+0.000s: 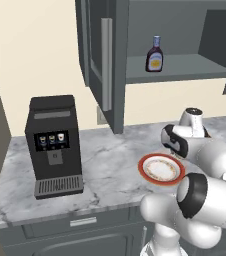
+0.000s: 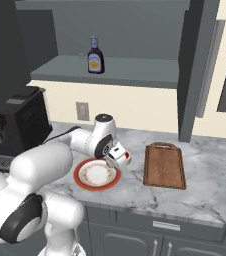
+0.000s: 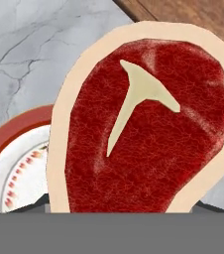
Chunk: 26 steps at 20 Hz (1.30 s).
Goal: Pick the steak from the plate and place it on the cutting board. Then pick the condiment bottle from the cabinet and place it next to the cutting board.
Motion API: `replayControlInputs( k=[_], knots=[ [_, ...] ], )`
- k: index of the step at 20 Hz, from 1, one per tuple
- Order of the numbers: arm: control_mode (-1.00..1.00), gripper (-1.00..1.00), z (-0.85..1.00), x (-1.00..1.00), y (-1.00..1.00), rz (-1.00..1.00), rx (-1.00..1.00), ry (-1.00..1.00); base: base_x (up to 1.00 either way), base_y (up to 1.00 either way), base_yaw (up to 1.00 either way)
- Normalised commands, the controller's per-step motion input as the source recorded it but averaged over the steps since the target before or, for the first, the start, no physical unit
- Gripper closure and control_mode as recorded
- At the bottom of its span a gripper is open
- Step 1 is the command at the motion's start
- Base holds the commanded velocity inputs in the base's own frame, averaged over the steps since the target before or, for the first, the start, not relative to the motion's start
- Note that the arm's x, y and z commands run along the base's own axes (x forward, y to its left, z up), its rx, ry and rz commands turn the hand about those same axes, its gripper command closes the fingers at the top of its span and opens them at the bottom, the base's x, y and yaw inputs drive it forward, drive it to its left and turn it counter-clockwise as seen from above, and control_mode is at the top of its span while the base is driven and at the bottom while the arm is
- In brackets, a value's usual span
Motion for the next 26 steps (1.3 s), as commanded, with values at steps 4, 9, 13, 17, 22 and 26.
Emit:
replayControlInputs(
  k=[4,9,13,17,22,26],
  knots=[
    [-1.0,1.0,0.07,0.0,-0.29,-0.04,0.0,0.0,0.0,0.0,0.0],
    [-1.0,1.0,0.06,0.0,-0.28,-0.03,0.0,0.0,0.0,0.0,0.0],
    [-1.0,1.0,0.03,0.02,-0.29,-0.04,0.0,0.0,0.0,0.0,0.0],
    [-1.0,1.0,0.0,0.06,-0.32,-0.03,0.0,0.0,0.0,0.0,0.0],
    [-1.0,1.0,0.0,0.07,-0.33,-0.02,0.0,0.0,0.0,0.0,0.0],
    [-1.0,1.0,0.0,0.1,-0.31,-0.02,0.0,0.0,0.0,0.0,0.0]
  ],
)
